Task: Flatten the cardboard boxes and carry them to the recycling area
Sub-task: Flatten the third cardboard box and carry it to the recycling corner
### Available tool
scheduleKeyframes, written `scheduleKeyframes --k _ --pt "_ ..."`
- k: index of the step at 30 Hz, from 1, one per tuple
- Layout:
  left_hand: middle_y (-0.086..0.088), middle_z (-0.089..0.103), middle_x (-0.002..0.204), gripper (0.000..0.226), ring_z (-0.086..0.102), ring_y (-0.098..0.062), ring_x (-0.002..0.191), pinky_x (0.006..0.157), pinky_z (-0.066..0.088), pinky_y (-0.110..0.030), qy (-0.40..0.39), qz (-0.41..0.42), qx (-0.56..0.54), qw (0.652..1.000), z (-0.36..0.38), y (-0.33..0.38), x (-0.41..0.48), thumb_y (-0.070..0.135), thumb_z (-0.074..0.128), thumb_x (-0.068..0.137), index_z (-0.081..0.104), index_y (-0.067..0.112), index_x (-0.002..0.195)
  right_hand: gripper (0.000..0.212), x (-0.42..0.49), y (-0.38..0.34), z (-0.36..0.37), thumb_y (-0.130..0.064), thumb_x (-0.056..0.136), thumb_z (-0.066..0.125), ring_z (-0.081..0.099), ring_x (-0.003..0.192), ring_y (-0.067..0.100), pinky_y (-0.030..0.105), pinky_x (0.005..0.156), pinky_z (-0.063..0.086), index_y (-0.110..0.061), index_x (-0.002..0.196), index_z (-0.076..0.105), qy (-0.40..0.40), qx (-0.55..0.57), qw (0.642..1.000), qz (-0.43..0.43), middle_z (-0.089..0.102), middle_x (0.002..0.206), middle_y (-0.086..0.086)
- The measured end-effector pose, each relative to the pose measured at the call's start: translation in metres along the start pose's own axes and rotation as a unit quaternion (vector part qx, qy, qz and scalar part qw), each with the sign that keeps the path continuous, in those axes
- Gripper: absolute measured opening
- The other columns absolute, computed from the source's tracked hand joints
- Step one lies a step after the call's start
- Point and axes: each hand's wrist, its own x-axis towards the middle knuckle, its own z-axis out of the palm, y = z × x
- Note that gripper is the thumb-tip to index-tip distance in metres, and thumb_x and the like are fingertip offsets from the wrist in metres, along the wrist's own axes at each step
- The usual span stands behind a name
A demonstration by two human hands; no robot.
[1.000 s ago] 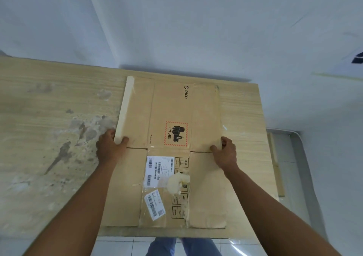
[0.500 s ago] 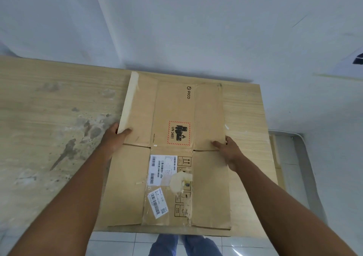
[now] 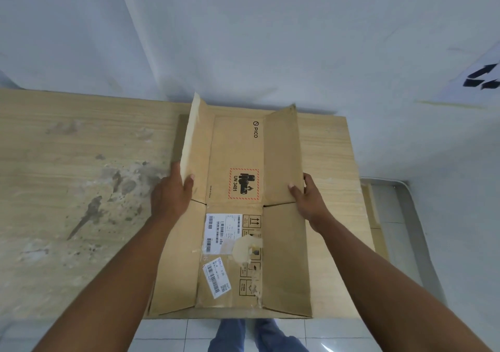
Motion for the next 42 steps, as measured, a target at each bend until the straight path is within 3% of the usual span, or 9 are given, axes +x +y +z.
scheduleKeyframes --k 6,15,20,26,31,35,40,42 --pt "-0.021 0.068 0.087 0.038 0.066 -0.040 0.076 0.061 0.043 -0.038 -0.003 0.035 0.057 0.998 -0.002 0.054 -0.022 0.032 0.043 0.104 0.039 0.009 0.134 0.042 -0.018 -0.003 -0.026 -0.034 0.101 0.052 0.063 0.114 0.027 0.053 0.097 0.053 -0.021 0.140 0.042 0.055 -0.068 0.996 -0.013 0.064 0.128 0.004" --pt "-0.020 0.069 0.093 0.042 0.067 -0.040 0.081 0.068 0.051 -0.042 0.011 0.071 0.044 0.996 0.018 0.144 -0.074 0.033 0.043 0.103 0.036 0.012 0.139 0.042 -0.062 0.010 -0.119 -0.027 0.104 0.049 0.058 0.113 0.023 0.048 0.102 0.049 -0.013 0.143 0.041 0.122 -0.092 0.987 -0.046 0.060 0.124 0.000" --pt "-0.023 0.068 0.099 0.042 0.066 -0.043 0.088 0.072 0.050 -0.044 0.021 0.073 0.004 0.997 0.034 0.199 -0.113 0.035 0.044 0.103 0.039 0.011 0.137 0.035 -0.095 0.031 -0.190 -0.023 0.104 0.048 0.058 0.105 0.019 0.034 0.088 0.047 -0.012 0.138 0.045 0.147 -0.077 0.983 -0.074 0.058 0.114 -0.003" --pt "-0.025 0.068 0.102 0.042 0.065 -0.046 0.088 0.070 0.049 -0.044 0.035 0.111 -0.074 0.990 0.062 0.265 -0.163 0.036 0.048 0.101 0.044 0.011 0.134 0.035 -0.140 0.061 -0.282 -0.024 0.104 0.049 0.055 0.101 0.017 0.029 0.086 0.043 -0.013 0.137 0.046 0.185 -0.070 0.975 -0.104 0.058 0.114 -0.003" --pt "-0.018 0.070 0.109 0.038 0.065 -0.042 0.096 0.076 0.050 -0.041 0.021 0.123 -0.178 0.976 0.086 0.321 -0.203 0.033 0.054 0.100 0.049 0.013 0.133 0.036 -0.165 0.092 -0.361 -0.025 0.104 0.049 0.055 0.104 0.017 0.036 0.094 0.047 -0.013 0.138 0.047 0.216 -0.060 0.969 -0.106 0.058 0.114 -0.003" --pt "-0.011 0.071 0.108 0.036 0.065 -0.036 0.095 0.079 0.053 -0.041 0.004 0.129 -0.221 0.967 0.108 0.356 -0.209 0.034 0.056 0.099 0.052 0.017 0.130 0.035 -0.167 0.108 -0.412 -0.023 0.104 0.050 0.056 0.107 0.018 0.030 0.090 0.042 -0.010 0.136 0.050 0.225 -0.054 0.966 -0.118 0.060 0.118 0.001" --pt "-0.006 0.069 0.108 0.033 0.060 -0.025 0.092 0.076 0.042 -0.030 -0.011 0.126 -0.256 0.958 0.142 0.397 -0.196 0.031 0.059 0.098 0.056 0.014 0.126 0.034 -0.142 0.126 -0.469 -0.028 0.102 0.053 0.059 0.113 0.024 0.041 0.099 0.048 -0.012 0.133 0.050 0.236 -0.040 0.966 -0.094 0.062 0.125 0.006" --pt "-0.005 0.069 0.107 0.033 0.058 -0.021 0.090 0.076 0.041 -0.029 -0.012 0.126 -0.263 0.956 0.160 0.415 -0.185 0.029 0.061 0.097 0.057 0.012 0.125 0.033 -0.123 0.135 -0.495 -0.031 0.102 0.054 0.060 0.112 0.024 0.039 0.095 0.049 -0.015 0.130 0.050 0.237 -0.042 0.967 -0.079 0.063 0.122 0.005"
